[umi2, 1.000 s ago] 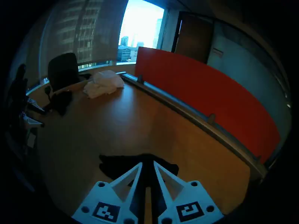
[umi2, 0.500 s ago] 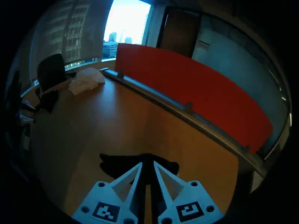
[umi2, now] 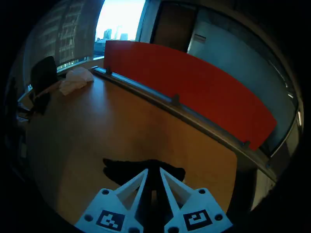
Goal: Fold towel
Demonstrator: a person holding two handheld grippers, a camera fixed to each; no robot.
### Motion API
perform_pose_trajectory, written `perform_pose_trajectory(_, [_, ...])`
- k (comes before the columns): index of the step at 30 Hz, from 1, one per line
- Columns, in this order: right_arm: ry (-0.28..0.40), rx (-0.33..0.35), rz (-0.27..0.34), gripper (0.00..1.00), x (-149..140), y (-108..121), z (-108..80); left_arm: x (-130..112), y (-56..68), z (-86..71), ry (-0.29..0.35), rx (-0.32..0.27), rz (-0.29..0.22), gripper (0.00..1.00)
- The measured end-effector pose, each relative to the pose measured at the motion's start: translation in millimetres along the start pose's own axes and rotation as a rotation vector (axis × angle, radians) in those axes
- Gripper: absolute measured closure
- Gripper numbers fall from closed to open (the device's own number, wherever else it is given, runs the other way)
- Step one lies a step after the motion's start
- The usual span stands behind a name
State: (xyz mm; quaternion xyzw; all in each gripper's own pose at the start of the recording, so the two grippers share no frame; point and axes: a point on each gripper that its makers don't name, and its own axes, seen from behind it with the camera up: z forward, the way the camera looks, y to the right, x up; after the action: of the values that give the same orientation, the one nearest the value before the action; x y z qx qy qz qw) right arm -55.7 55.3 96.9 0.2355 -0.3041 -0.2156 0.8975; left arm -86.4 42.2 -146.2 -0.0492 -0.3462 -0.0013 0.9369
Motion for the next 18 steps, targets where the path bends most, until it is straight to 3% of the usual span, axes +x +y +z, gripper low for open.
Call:
perform_pose_trajectory(10, [-0.042,-0.052,0.013,0.95,-17.2,45.9,-4.3,6.8,4.1,3.9,-0.005,0.004,0.021,0.0])
perform_pose_trajectory(18, [-0.055,-0.072,0.031,0.95,-29.2,59.5,-10.7,11.4,7.8,5.4,-0.007,0.0,0.029,0.0])
